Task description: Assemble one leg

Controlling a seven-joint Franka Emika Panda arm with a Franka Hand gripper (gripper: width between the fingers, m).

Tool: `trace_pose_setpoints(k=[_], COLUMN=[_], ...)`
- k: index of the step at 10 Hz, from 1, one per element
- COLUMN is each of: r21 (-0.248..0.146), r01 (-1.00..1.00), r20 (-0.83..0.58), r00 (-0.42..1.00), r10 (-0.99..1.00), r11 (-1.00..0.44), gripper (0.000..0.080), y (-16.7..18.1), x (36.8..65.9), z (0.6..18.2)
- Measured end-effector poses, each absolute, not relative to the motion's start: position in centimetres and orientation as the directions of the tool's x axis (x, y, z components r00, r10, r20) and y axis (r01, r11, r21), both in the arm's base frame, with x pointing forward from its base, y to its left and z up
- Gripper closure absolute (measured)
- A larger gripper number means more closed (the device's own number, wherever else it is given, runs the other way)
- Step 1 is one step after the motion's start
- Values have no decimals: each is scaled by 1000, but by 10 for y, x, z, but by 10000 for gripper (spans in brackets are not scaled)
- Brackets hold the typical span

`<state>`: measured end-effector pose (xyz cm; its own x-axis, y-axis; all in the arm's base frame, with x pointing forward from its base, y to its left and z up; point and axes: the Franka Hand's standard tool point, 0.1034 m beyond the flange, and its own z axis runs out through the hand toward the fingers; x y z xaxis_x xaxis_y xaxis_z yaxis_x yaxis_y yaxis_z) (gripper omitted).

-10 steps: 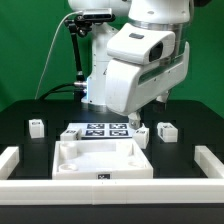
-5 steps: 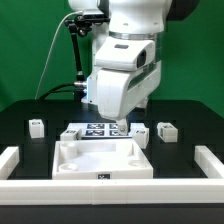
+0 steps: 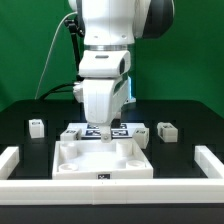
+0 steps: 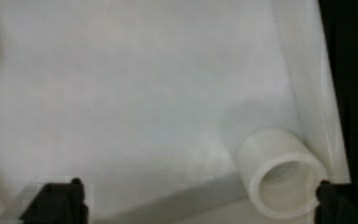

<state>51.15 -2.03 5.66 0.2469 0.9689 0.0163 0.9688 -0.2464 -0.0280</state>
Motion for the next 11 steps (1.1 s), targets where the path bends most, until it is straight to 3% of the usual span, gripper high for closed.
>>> trace_pose_setpoints(k=[2,3,5,9,11], r21=[-28,-1,3,-31,-36], r01=[977,996,999,998,999], r20=[16,23,24,27,29], r00=[210,87,-45,-56,-36], r10=[978,996,999,998,999], r11=[-209,-87,45,57,38], gripper=[150,150,150,150,150], y=[-22,-28,-36,-40,-45], x=[511,507,482,467,464], z=[56,53,35,11,6])
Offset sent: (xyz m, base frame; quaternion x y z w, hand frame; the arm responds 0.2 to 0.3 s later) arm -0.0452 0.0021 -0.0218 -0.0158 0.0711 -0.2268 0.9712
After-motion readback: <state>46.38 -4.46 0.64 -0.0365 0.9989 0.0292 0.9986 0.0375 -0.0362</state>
